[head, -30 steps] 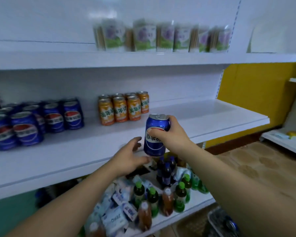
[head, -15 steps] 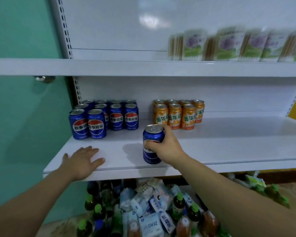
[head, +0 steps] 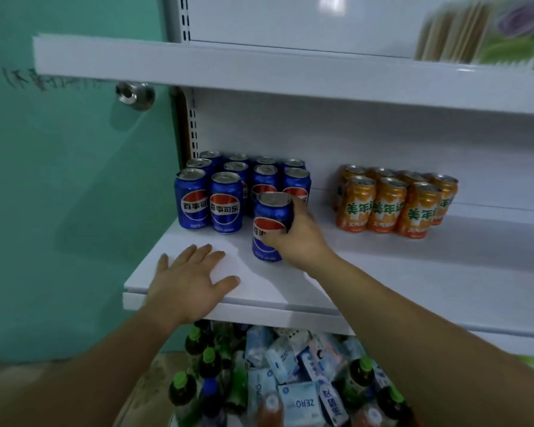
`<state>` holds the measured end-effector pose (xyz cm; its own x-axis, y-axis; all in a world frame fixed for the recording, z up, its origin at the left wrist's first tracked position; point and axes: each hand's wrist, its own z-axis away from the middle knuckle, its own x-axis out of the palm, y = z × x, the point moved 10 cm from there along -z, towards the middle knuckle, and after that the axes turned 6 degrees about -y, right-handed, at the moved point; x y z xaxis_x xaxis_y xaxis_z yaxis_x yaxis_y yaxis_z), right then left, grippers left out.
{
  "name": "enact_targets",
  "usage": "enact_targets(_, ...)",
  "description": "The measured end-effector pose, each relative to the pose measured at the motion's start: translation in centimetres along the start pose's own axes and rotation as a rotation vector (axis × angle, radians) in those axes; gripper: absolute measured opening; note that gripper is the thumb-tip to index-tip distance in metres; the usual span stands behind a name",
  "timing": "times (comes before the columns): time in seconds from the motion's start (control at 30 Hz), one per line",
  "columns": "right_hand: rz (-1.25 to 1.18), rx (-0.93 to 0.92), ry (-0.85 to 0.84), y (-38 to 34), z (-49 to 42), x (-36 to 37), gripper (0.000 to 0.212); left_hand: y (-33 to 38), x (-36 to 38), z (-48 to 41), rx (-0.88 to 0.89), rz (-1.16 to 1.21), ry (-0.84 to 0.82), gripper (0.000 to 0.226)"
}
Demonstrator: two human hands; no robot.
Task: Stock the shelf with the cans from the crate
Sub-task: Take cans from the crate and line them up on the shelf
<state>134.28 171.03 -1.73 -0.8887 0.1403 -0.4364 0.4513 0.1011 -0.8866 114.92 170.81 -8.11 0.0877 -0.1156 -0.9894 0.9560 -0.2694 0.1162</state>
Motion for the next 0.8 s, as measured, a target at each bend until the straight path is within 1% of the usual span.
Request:
enact_targets(0.1, 0.102, -0.05, 0.036, 0.0, -1.8, 0.8, 0.082, 0.0, 0.0, 0.0, 0.004, 0.003, 0.008, 0.073)
enact_targets(0.17, 0.079, -0.092, 0.045, 0.1, -2.8, 1.1, 0.079, 0.0, 0.0, 0.0, 0.006, 0.01, 0.009, 0.073)
enact_targets(0.33, 0.056, -0.079, 0.07, 1.1, -4.8, 1.7, 0.083, -0.1, 0.2, -0.1, 0.007, 0.009, 0.009, 0.073)
enact_targets(0.57, 0.088, -0.065, 0.116, 1.7, -6.0, 2.2, 0.081, -0.1, 0.0, 0.1, 0.005, 0.004, 0.004, 0.072)
enact_targets(0.7, 0.144, -0.018, 0.081, 1.9, -5.1, 2.0, 0.075, -0.2, 0.0, 0.0, 0.003, 0.006, -0.008, 0.072)
enact_targets(0.8, 0.251, 0.016, 0.014, 1.4, -2.9, 0.1, 0.067, -0.1, 0.0, 0.0, 0.002, 0.004, -0.042, 0.072)
